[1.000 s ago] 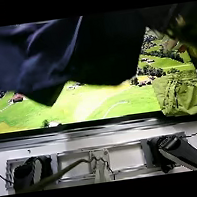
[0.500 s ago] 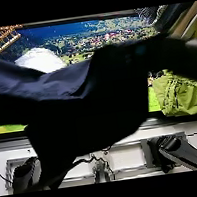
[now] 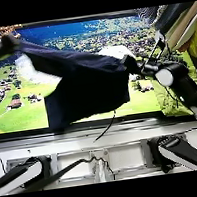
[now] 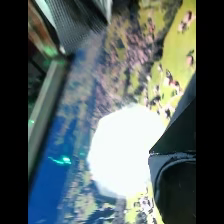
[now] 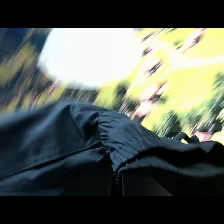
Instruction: Fold the clothes and pants, and hang the long-sleeved shirts on hangers.
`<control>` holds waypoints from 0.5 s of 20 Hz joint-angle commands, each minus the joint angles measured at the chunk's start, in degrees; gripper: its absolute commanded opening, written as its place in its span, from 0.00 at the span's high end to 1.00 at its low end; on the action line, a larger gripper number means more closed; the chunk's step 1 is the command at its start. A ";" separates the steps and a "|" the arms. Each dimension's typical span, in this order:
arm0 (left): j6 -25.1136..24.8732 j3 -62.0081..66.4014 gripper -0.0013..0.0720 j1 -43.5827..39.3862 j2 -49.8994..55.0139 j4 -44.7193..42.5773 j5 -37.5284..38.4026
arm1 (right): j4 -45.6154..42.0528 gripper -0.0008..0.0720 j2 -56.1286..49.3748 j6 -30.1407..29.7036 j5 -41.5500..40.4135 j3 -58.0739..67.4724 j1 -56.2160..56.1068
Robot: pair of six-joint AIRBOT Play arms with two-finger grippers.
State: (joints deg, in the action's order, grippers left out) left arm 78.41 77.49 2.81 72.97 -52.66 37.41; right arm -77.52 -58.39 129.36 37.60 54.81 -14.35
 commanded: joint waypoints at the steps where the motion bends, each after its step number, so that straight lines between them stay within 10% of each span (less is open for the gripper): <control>1: -0.68 -0.02 0.99 -3.93 8.04 0.24 -7.06 | 13.60 0.95 -9.01 -9.81 -6.84 0.26 10.32; 10: 5.81 -1.36 0.99 -5.73 5.81 -14.91 13.14 | 20.46 0.95 -9.84 -42.07 18.51 1.64 16.83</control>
State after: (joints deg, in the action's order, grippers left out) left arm 81.76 77.08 -2.17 79.64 -61.36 40.97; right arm -57.12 -67.96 99.29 44.64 56.49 0.89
